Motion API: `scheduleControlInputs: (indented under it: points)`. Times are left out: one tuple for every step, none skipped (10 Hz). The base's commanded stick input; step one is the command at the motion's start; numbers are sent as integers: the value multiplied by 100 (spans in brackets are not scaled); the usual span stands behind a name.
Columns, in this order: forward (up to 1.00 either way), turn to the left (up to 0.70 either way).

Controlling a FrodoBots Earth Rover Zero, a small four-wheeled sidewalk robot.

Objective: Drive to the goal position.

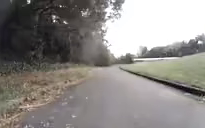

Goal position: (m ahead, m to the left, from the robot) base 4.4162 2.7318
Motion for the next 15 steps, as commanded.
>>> scheduleControlInputs:
  points:
    - [100, -9]
    - [100, -4]
    - [100, -1]
    - [100, -1]
    - [100, -2]
    - [100, -2]
    - [100, -2]
    - [100, -4]
    - [100, -5]
    - [100, -7]
    - [100, -8]
    - [100, -10]
    - [100, -10]
    - [100, -10]
    - [100, 0]
